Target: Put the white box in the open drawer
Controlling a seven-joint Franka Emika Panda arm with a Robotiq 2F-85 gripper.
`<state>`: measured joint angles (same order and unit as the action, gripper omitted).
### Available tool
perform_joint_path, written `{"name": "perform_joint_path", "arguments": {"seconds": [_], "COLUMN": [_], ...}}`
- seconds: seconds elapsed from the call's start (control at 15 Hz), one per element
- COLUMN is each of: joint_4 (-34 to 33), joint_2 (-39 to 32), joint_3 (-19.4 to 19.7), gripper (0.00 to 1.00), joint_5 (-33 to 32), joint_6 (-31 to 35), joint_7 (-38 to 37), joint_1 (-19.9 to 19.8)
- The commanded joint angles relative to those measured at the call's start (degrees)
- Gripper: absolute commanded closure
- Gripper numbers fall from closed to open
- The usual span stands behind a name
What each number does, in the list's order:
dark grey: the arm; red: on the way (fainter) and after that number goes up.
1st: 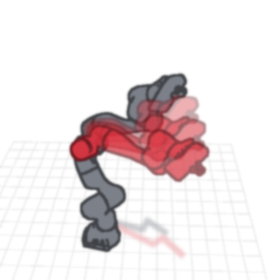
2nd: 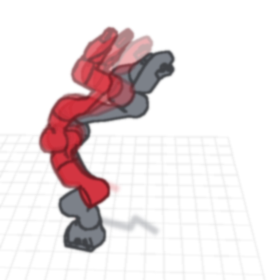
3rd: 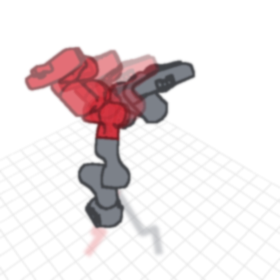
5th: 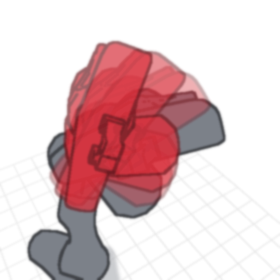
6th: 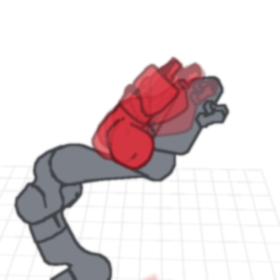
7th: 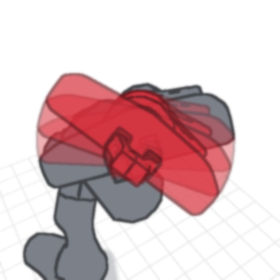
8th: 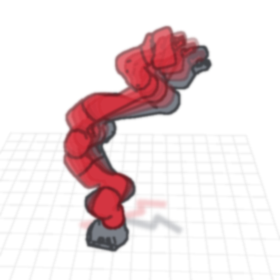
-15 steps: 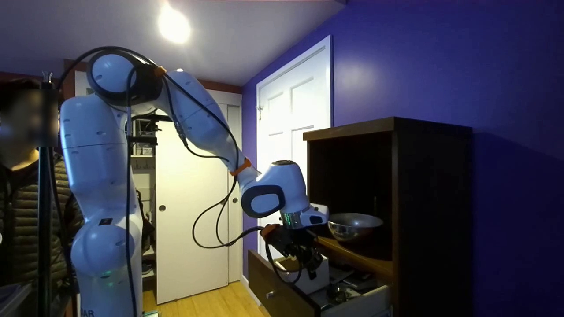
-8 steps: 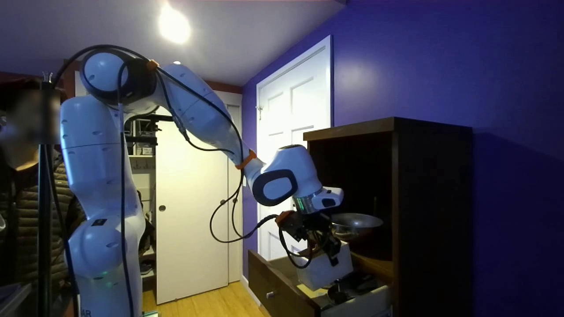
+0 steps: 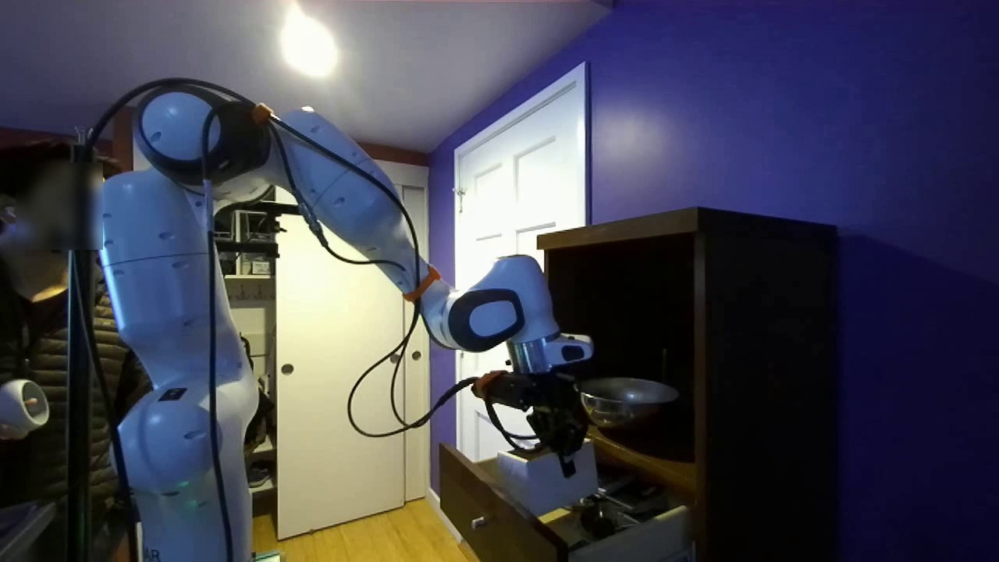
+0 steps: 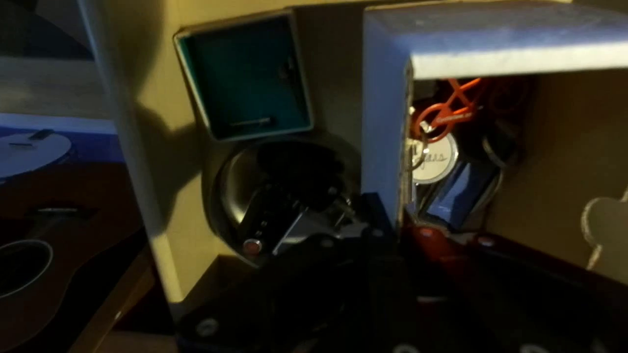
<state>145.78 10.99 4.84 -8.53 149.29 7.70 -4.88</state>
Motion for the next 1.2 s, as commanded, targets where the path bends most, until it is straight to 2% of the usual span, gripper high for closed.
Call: {"name": "perform_joint_path", "arguments": {"seconds": [0.0,0.27,0.67,1.13], "joint_4": [-1.2,-1.9,-0.2,1.4], "joint_2": [1.4,1.5,1.6,1.5], "joint_3": [-2.2,-3.1,-3.6,-3.3], "gripper": [0.99,0.99,0.99,0.99], "joint_5": [-1.8,-0.1,1.6,8.6], "joint_6": [-9.1,-14.2,-13.1,-12.0], "joint_7": [-2.2,-5.0,-9.3,-7.3], "joint_1": [0.5,1.1,1.7,4.3]}}
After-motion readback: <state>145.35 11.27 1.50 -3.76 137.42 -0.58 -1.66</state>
